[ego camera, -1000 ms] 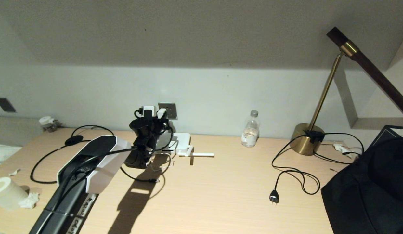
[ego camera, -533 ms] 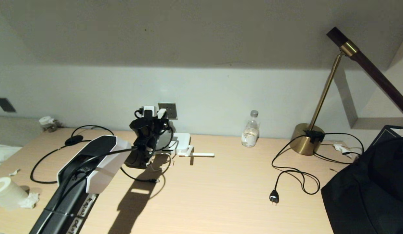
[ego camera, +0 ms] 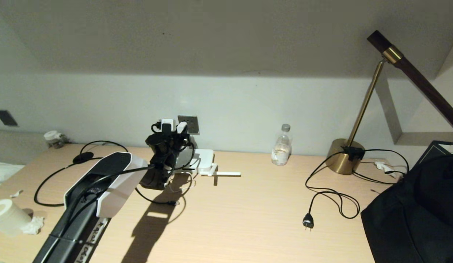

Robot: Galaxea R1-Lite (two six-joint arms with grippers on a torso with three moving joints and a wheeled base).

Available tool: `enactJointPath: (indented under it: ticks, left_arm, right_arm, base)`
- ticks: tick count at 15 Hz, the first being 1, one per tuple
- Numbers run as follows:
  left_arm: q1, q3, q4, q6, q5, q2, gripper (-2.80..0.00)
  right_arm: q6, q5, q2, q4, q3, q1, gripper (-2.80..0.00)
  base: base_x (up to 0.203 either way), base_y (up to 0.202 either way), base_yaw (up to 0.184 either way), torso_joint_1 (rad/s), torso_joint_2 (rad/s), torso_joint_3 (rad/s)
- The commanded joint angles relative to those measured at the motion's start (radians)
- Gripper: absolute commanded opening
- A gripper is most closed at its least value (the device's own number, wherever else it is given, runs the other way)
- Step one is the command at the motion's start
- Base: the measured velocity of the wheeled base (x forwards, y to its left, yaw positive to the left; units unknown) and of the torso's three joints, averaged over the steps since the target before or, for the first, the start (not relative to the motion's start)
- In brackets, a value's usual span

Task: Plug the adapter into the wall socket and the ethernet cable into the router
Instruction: Plug plug into socket

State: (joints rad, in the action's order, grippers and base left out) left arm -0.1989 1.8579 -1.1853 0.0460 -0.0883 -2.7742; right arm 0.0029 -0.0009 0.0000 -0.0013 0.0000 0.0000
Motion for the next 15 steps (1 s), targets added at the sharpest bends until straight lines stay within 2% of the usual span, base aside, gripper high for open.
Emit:
enactJointPath:
  ticks: [1, 15]
  left_arm:
    - [0.000, -0.002, -0.007, 0.000, -0.001, 0.004, -2.80]
    - [0.000, -0.008, -0.007, 0.000, -0.001, 0.005, -2.80]
  right_arm:
    - [0.000, 0.001, 0.002, 0.000, 0.000, 0.000, -2.80]
    - [0.000, 0.001, 0.002, 0.000, 0.000, 0.000, -2.80]
  base:
    - [0.000, 0.000, 0.000, 0.000, 0.00, 0.000]
    - [0.000, 0.000, 0.000, 0.000, 0.00, 0.000]
